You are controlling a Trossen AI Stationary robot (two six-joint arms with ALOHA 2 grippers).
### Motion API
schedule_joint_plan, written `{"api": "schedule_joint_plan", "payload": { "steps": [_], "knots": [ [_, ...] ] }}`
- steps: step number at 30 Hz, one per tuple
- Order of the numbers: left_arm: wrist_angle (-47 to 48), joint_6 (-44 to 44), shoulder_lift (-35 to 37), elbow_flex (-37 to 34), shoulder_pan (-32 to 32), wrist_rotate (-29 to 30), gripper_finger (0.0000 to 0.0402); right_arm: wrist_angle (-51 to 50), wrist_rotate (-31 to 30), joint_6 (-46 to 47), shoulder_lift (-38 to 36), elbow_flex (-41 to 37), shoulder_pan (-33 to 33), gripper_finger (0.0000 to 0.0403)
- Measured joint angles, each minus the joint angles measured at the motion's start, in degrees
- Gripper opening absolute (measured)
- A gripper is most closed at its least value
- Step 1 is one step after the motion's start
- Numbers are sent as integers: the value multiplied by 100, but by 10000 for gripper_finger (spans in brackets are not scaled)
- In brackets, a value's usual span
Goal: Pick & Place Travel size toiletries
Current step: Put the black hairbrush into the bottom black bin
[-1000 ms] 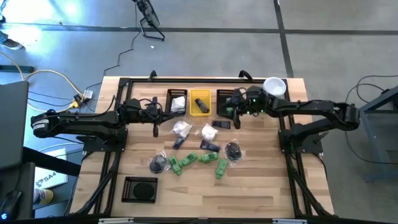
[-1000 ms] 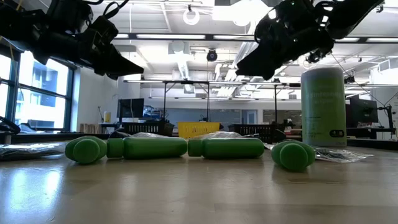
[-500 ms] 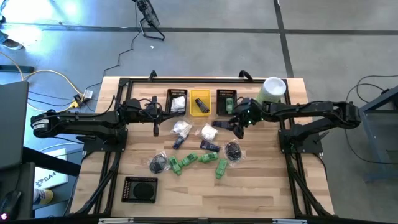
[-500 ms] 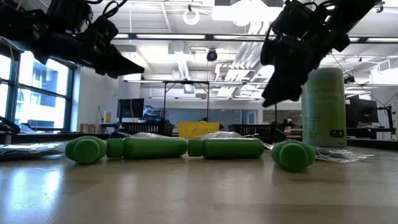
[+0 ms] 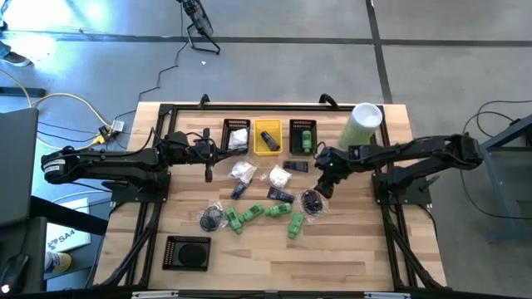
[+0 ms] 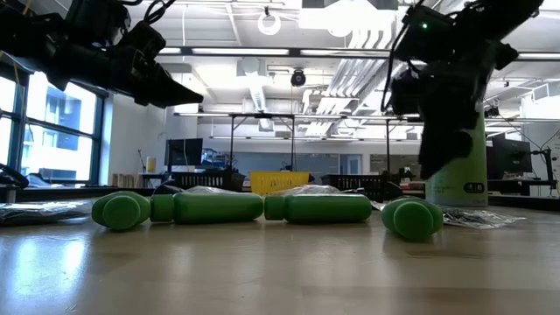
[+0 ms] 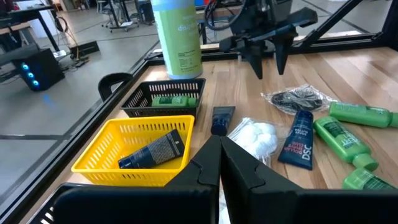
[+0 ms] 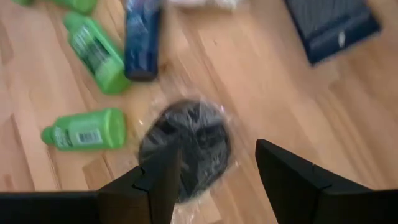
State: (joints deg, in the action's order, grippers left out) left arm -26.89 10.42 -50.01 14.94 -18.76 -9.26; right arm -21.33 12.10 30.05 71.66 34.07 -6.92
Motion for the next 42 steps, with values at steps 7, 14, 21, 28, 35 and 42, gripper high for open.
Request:
{"api": "schedule_joint_plan", "payload": {
  "steps": [7, 14, 21, 28, 35, 42],
  "knots": [
    [0, -11, 0, 0, 0, -2, 1, 414, 365, 190, -2, -534, 98, 199],
    [-1, -38, -1, 0, 1, -22, 1, 971, 289, 180, -2, -963, 93, 199],
    [-2, -41, 0, 0, 1, -20, 1, 1543, 301, 127, -2, -1135, 92, 199],
    [-4, -55, 1, 0, 0, -20, 1, 1610, -9, 150, 0, -1174, 92, 199],
    [-2, -53, 1, 0, 0, -17, 1, 1720, -13, 138, 2, -1174, 92, 199],
    [-2, -51, -1, 0, 0, -15, 1, 2014, 40, 118, 449, -1162, 92, 199]
  ]
}}
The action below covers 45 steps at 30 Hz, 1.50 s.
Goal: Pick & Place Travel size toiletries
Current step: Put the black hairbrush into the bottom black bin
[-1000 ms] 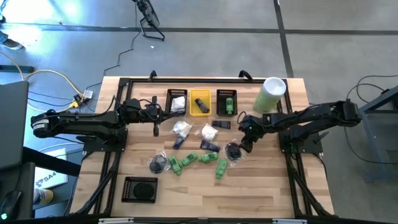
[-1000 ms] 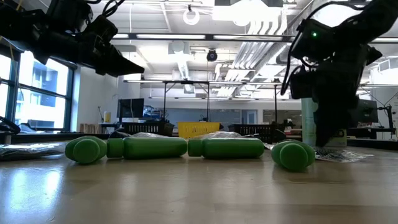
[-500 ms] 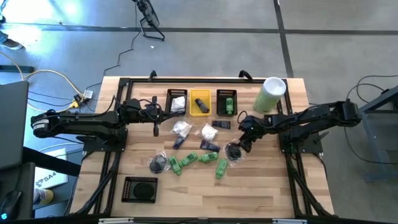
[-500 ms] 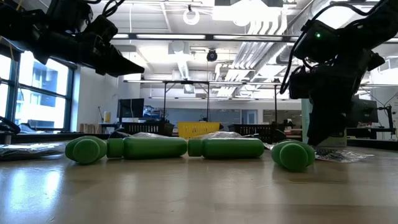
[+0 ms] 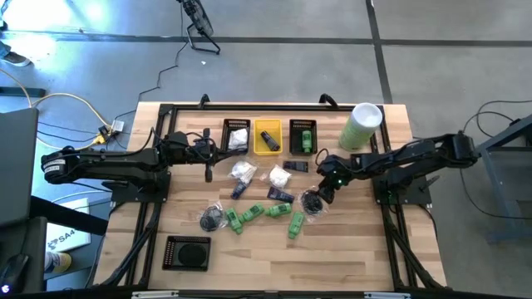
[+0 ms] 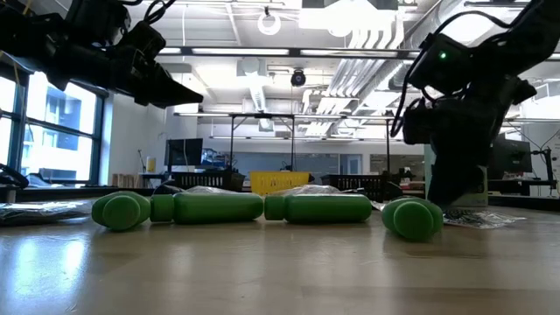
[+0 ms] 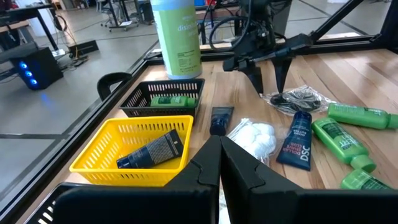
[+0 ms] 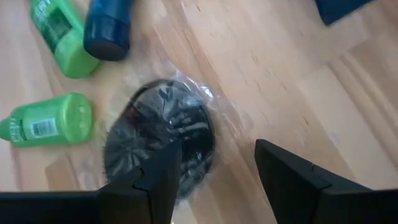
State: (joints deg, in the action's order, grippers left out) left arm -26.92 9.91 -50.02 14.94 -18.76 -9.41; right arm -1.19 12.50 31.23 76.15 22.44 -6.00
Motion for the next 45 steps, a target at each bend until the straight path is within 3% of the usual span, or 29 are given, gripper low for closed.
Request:
{"api": "schedule_joint_plan", "payload": {
  "steps": [6, 11, 24, 33, 45],
  "knots": [
    [2, 0, 0, 0, 1, 2, 1, 867, 496, -181, 489, 15, -4, 199],
    [2, 11, 0, 0, 0, 9, 1, 888, 599, -200, 569, 15, -4, 190],
    [4, 9, 0, 0, 2, 15, 1, 874, 598, -466, 583, -7, 2, 10],
    [2, 9, 0, 0, 0, 11, 1, 724, 460, -505, 281, 18, 2, 3],
    [-24, 9, 0, 0, 1, -9, 1, 222, -166, -1127, -1422, 54, -221, 3]
  ]
}}
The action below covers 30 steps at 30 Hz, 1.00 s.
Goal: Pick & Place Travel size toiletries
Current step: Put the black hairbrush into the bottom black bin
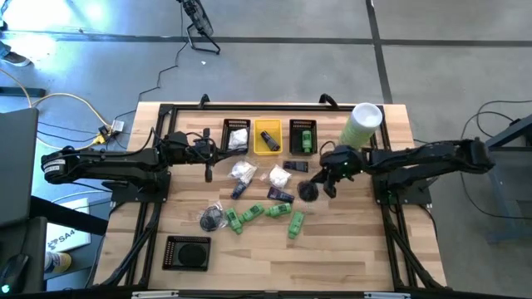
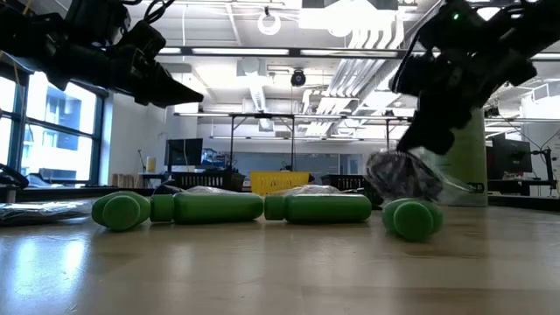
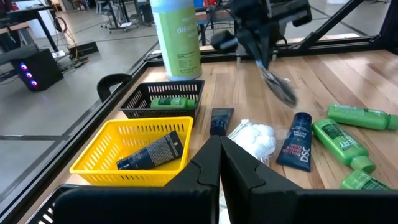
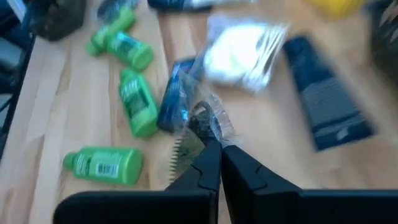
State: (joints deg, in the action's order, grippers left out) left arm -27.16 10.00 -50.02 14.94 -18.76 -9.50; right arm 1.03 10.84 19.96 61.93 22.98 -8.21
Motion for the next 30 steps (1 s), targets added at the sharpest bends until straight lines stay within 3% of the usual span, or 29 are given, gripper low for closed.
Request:
{"api": "schedule_joint_plan", "payload": {
  "steps": [6, 14, 24, 30],
  "knots": [
    [2, 0, 0, 0, -1, 3, 1, 126, -682, -562, -677, 0, -89, 3],
    [25, -4, 0, 2, 1, 4, 1, 974, -1431, -1429, -900, 4, -87, 3],
    [-32, -137, 1, 2, 1, 32, 1, 2230, -1573, -2407, -902, 6, -406, 3],
    [-407, -424, 2, 2, 1, 699, 1, 2584, -1522, -3028, -902, 7, -839, 3]
  ]
}}
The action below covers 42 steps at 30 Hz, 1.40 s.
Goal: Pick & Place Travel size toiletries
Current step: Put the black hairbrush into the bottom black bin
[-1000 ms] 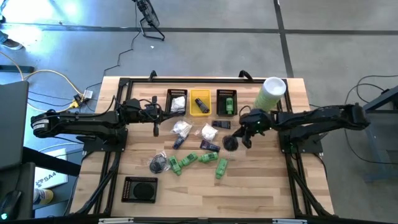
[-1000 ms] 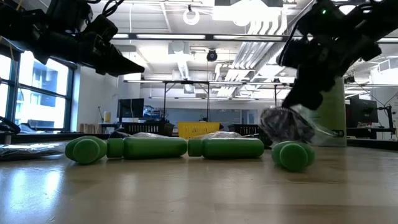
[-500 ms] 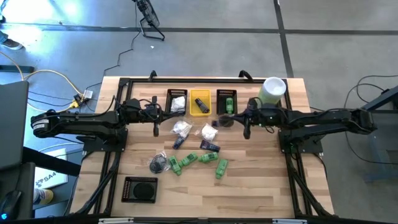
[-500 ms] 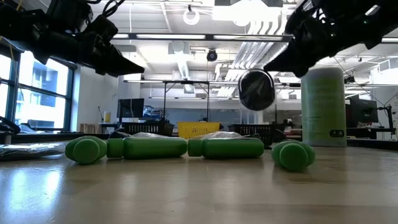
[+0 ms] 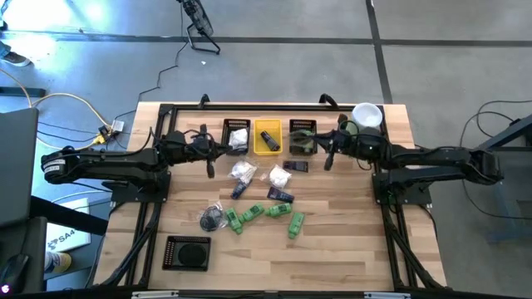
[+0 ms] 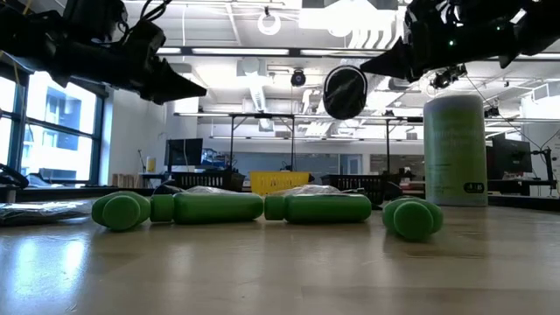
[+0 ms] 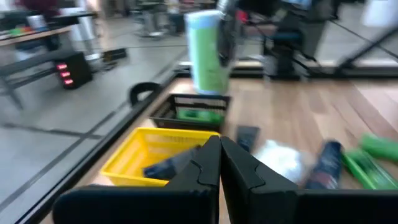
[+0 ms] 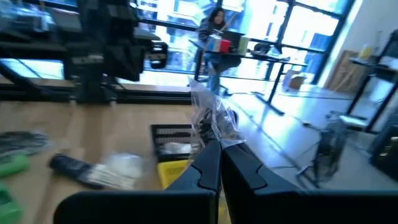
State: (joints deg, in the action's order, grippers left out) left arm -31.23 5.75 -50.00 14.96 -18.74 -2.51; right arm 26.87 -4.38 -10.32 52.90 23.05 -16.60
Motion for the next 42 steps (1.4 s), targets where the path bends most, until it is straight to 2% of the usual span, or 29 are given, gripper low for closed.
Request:
{"api": "schedule_joint_plan", "payload": {
  "steps": [4, 8, 17, 22, 26, 33, 36, 42],
  "knots": [
    [-83, -218, -1, 0, -1, 426, 1, 2, -2, -23, 0, 0, -219, 3],
    [-81, -300, 0, 0, 0, 462, 20, 150, 17, -47, 2, 0, -341, 3],
    [-80, -500, -2, 0, 0, 464, 141, 769, 426, -51, 39, 2, -610, 3],
    [-80, -500, -2, 0, 0, 464, 198, 1318, 472, -51, 358, 2, -606, 3],
    [-80, -500, -2, 0, -1, 464, 229, 1822, 472, -42, 793, 2, -604, 3],
    [-357, -430, -2, 0, 0, 466, 242, 2654, 463, -36, 1394, 19, -604, 3],
    [-518, -433, -2, 0, 0, 466, 242, 2694, 466, -34, 1619, 188, -604, 3],
    [-569, -550, -49, 0, 0, 466, 242, 2690, 916, -45, 2281, 694, -605, 3]
  ]
}}
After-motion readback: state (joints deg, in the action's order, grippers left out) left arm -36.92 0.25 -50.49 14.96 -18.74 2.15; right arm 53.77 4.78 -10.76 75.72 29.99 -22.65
